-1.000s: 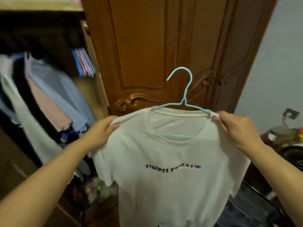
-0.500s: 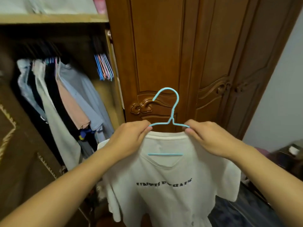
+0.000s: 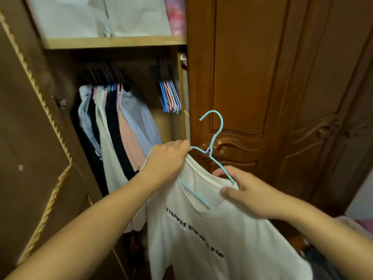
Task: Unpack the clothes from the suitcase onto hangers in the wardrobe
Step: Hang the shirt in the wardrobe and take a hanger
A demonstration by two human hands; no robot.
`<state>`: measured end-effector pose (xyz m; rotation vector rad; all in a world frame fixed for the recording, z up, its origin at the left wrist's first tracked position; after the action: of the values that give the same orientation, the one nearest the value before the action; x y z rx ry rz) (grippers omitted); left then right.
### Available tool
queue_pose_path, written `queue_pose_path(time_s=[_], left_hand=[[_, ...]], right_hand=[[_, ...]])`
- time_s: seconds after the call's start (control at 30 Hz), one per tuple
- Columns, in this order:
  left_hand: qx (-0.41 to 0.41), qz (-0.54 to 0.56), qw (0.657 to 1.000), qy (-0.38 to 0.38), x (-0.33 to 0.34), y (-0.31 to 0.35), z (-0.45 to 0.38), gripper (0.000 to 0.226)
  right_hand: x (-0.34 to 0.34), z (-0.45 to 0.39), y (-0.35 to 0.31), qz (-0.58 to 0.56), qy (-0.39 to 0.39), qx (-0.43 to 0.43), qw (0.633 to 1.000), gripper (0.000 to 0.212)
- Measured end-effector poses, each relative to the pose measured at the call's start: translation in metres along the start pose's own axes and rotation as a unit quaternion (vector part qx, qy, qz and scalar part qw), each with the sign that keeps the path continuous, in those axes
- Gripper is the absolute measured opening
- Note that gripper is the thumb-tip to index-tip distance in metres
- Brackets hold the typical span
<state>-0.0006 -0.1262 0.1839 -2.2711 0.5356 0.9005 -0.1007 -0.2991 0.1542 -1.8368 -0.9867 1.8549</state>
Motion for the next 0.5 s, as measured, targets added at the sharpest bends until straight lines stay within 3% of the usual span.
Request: queue_pose_path(time_s=[0.1, 0.17, 0.27, 0.4, 0.47, 0.5], left_hand=[[-0.022, 0.032, 0.999, -0.006, 0.022, -0.036, -0.012, 0.012], [-0.055, 0.053, 0.997, 0.031, 0.028, -0.055, -0.024, 0.016], [-0.087, 0.111, 0.988, 0.054, 0.047, -0.083, -0.053, 0.017], [-0.083, 0.21, 0.973, -0.042, 0.109, -0.129, -0.064, 0.024], [-0.104, 0.209, 0.965, -0.118, 0.138, -0.166, -0.052, 0.03], [-0.122, 0.192, 0.966, -0.119, 0.139, -0.188, -0.047, 0.036]], right_hand=[[0.003, -0.027, -0.007, -0.137, 0.012, 0.033, 0.99, 0.028], [-0.006, -0.041, -0.017, -0.26, 0.027, 0.039, 0.964, 0.024], [-0.008, -0.071, -0.036, -0.377, -0.019, 0.045, 0.925, 0.039], [0.002, -0.134, -0.033, -0.337, 0.017, 0.066, 0.939, 0.044], [0.016, -0.167, -0.028, -0.314, 0.062, 0.084, 0.944, 0.046], [0.024, -0.183, -0.028, -0.302, 0.076, 0.087, 0.946, 0.044]])
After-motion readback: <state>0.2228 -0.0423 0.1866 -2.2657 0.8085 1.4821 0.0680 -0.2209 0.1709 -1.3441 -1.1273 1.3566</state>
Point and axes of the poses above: each hand's wrist, its own z-axis away from the middle knuckle, its own x-axis out of the palm, y = z × x, the point moved 7 cm from there along -z, towards the middle knuckle, and after that the axes turned 8 degrees about x, right-handed, at the moved point
